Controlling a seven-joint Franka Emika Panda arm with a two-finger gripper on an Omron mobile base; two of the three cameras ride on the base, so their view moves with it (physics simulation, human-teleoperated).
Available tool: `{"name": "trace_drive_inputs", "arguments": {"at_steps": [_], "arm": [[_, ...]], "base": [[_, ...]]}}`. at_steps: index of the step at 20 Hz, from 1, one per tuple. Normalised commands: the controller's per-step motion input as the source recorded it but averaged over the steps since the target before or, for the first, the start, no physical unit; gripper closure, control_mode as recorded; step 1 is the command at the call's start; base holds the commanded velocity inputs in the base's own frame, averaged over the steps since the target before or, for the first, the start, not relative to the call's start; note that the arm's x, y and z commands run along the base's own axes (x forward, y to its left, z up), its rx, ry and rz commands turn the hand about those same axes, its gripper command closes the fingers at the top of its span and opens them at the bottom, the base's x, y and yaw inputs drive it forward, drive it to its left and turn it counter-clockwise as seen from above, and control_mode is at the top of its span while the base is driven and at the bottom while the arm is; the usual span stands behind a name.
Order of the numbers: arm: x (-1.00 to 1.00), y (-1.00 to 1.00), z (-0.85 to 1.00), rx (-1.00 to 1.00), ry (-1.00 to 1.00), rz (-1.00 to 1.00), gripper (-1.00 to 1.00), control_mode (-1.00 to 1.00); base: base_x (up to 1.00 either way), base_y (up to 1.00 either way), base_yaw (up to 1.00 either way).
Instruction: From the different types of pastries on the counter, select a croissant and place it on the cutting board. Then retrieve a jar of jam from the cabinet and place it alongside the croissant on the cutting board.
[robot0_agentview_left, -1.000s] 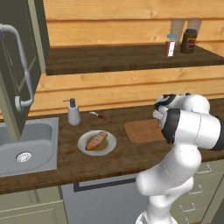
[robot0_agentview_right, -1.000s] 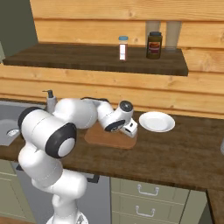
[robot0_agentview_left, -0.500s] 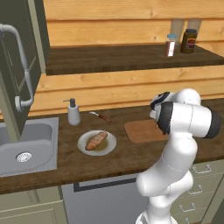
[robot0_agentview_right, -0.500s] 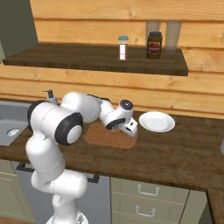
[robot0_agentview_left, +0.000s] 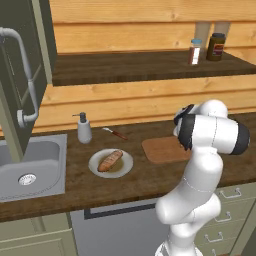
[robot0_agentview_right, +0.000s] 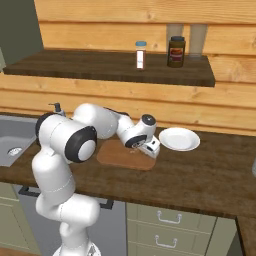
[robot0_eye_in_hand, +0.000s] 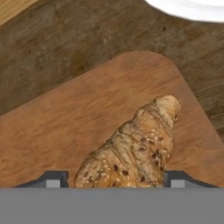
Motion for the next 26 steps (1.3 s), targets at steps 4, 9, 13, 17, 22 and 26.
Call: {"name": "trace_drive_inputs", "arguments": {"at_steps": [4, 9, 13, 17, 22, 26], "arm": [[0.0, 0.0, 0.0, 0.0, 0.0, 0.0, -1.0, -1.0], [0.0, 0.0, 0.19, 0.0, 0.0, 0.0, -1.0, -1.0], [-0.37, 0.0, 0.56, 0.01, -0.04, 0.0, -1.0, -1.0], [-0.96, 0.13, 0.03, -0.01, -0.17, 0.05, -1.0, -1.0], [-1.0, 0.53, 0.0, -0.06, -0.04, 0.19, -1.0, -1.0], [-1.0, 0.88, 0.0, -0.15, -0.02, 0.21, -1.0, -1.0]], "base": [[0.0, 0.0, 0.0], [0.0, 0.0, 0.0], [0.0, 0.0, 0.0], [0.0, 0.0, 0.0], [0.0, 0.0, 0.0], [0.0, 0.0, 0.0]]}}
